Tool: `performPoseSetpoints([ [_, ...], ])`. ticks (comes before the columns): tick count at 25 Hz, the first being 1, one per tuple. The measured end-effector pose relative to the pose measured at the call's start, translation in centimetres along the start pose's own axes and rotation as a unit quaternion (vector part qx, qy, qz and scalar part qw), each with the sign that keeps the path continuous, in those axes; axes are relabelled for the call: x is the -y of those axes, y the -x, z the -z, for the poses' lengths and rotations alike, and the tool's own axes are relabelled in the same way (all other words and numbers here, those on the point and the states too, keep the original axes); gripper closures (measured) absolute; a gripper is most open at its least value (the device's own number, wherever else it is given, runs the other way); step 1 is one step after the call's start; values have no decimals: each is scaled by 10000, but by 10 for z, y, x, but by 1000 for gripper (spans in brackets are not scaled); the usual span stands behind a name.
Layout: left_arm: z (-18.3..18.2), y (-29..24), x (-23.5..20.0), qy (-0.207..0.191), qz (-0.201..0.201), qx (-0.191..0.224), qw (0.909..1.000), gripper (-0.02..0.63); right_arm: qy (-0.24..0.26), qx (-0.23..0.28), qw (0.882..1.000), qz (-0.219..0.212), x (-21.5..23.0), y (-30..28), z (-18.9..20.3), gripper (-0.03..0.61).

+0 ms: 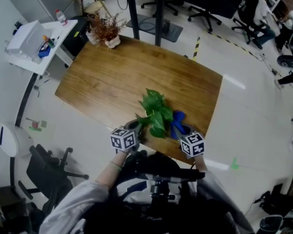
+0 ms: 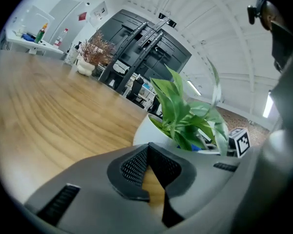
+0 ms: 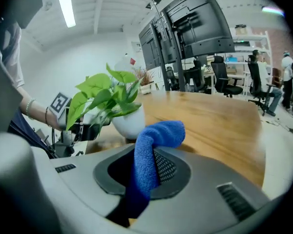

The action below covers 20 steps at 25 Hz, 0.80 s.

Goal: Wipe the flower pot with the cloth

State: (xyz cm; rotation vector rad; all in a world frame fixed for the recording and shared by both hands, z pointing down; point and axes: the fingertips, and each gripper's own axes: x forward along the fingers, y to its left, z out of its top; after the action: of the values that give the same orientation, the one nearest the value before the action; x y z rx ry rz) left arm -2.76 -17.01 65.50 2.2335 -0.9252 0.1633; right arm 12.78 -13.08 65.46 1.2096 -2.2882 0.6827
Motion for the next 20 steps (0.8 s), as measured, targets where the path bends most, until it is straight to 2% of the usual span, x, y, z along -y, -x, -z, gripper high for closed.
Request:
performPoseSetpoints([
  [4,16,-5,13,38,206,-195,9996,606,434,423,9980,-175,9,-5,-44,516],
  [7,17,-10,16,26,310,-229,9993,606,745,439,9950,-492,-4,-17,-58,516],
  [10,10,-12,14,-35,299,-213,9993,606,899,275,9932,-685,-19,-25,-52,515],
  [15,-6,-13,2,-241,156,-213,9994,606,759,112,9948,-675,-35,-34,-33,515],
  [20,-21,-23,-15,-294,28,-143,9995,606,771,-57,9935,-839,-58,-44,-18,515],
])
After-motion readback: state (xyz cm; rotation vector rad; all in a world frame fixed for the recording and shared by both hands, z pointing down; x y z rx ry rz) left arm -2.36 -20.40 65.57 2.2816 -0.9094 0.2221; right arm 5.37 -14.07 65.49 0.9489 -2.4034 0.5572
